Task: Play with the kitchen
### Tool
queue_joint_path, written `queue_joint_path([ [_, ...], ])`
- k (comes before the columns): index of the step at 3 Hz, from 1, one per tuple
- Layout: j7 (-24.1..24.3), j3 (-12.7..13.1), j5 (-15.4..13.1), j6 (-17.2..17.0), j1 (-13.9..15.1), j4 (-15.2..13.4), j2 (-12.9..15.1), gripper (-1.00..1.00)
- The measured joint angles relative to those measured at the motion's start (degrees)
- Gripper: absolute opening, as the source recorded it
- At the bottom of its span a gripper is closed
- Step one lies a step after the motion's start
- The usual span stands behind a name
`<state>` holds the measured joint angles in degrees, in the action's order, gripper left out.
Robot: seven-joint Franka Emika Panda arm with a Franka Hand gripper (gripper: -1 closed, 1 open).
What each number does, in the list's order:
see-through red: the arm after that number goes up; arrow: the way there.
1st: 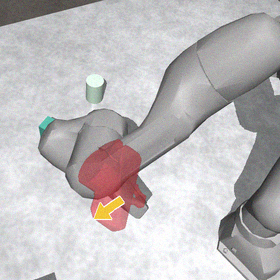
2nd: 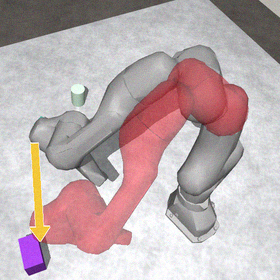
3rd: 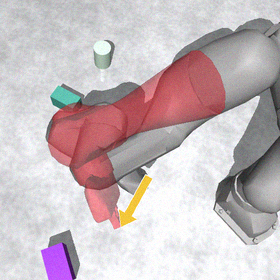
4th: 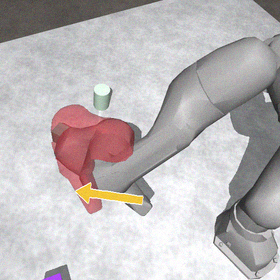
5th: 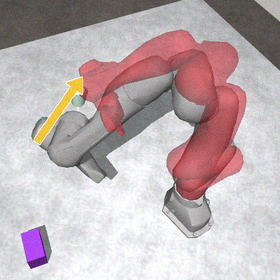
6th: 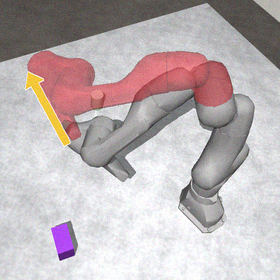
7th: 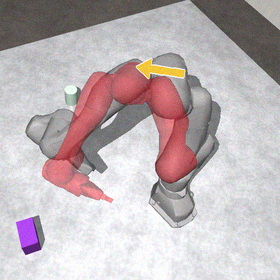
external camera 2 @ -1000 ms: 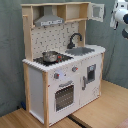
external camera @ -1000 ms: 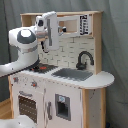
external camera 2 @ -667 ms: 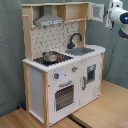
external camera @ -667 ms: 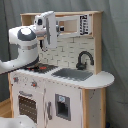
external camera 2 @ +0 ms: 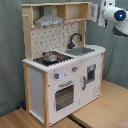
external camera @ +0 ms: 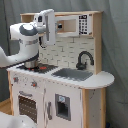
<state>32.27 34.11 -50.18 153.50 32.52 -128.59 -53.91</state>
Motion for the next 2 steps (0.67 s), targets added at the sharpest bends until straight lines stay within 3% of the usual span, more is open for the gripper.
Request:
queue_joint_path([
  [2, 0.8, 6.5, 0.0, 0.0, 1.6, 7.5, 6.4, -1.0],
])
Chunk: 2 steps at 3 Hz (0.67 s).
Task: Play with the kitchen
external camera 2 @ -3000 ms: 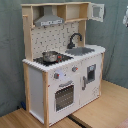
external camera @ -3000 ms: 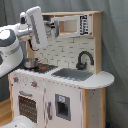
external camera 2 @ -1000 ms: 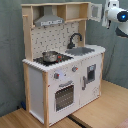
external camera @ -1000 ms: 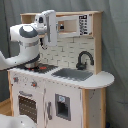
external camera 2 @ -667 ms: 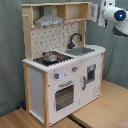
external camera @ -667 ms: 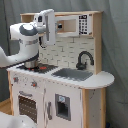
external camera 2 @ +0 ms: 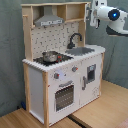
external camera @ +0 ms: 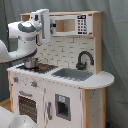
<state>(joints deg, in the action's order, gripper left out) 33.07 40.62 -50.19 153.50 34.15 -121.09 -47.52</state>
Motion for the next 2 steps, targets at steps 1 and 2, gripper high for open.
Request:
queue_joint_path([
  [1, 0.0, 2.6, 0.0, 0.0, 1.7, 4.0, 2.9, -1.0],
  [2, 0.0, 6.4, 0.0, 0.0, 5.3, 6.6, 5.4, -1.0],
])
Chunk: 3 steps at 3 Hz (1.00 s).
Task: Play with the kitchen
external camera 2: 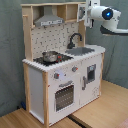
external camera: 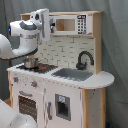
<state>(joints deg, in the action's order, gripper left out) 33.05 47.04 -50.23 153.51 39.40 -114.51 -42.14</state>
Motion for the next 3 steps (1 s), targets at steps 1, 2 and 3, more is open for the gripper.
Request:
queue_joint_path([
  [1, 0.0, 3.4, 0.0, 0.0, 4.1, 1.9, 1.0, -1.0],
  [2, 0.0, 7.1, 0.0, 0.0, 8.9, 4.6, 1.3, -1.0],
  [3, 0.0, 10.6, 0.0, 0.0, 13.0, 7.0, 1.5, -1.0],
])
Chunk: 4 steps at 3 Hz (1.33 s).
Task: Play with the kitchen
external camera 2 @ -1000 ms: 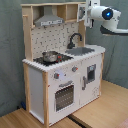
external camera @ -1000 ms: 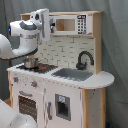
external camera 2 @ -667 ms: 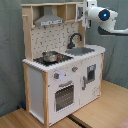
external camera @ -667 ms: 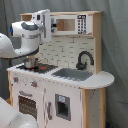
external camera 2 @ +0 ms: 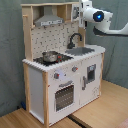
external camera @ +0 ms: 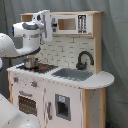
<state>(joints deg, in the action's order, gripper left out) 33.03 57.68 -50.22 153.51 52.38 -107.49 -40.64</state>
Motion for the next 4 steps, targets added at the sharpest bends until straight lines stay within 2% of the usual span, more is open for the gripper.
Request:
queue_joint_path([
  [2, 0.0, 5.6, 0.0, 0.0, 8.6, 5.6, 0.0, -1.0],
  [3, 0.0, 8.9, 0.0, 0.2, 13.1, 7.5, 0.0, -1.0],
  [4, -0.6, 8.5, 0.0, -3.8, 13.1, 11.2, -1.7, -1.0],
])
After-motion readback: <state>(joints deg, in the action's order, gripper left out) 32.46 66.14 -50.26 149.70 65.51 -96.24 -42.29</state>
